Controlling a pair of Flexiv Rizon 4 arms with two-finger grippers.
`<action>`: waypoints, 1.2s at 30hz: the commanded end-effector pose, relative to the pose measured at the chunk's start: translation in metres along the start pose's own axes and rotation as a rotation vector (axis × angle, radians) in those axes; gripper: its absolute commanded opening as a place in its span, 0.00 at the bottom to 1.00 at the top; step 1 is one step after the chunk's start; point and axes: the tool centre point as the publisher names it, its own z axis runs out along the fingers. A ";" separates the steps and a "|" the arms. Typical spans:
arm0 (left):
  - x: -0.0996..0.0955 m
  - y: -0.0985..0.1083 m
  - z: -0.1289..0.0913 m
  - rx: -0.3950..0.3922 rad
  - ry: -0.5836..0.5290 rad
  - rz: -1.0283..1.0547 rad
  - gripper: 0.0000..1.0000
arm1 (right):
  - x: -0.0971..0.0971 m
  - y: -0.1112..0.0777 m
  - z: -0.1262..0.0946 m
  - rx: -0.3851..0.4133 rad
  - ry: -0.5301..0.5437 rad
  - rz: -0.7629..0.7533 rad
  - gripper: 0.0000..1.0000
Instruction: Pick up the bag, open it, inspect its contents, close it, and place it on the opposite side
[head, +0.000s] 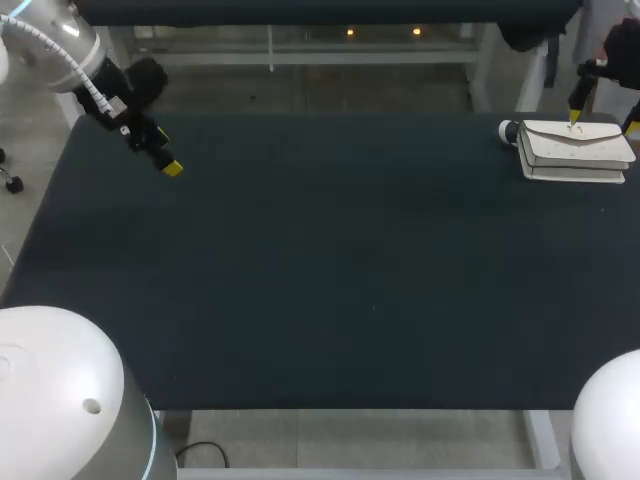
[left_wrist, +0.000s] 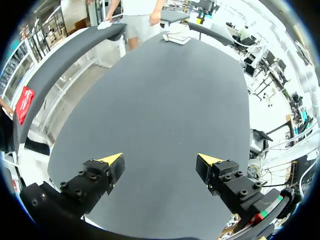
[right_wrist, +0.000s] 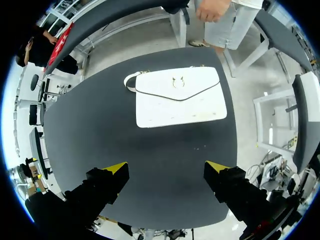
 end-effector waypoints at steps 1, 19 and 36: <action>-0.004 0.001 0.009 0.073 0.020 0.064 1.00 | -0.007 0.006 0.006 0.005 0.016 0.002 1.00; 0.008 -0.010 0.041 0.075 0.065 0.277 1.00 | -0.033 0.026 0.021 0.022 0.048 0.038 1.00; 0.013 -0.016 0.060 0.112 0.128 0.356 1.00 | -0.050 0.039 0.031 0.044 0.095 0.079 1.00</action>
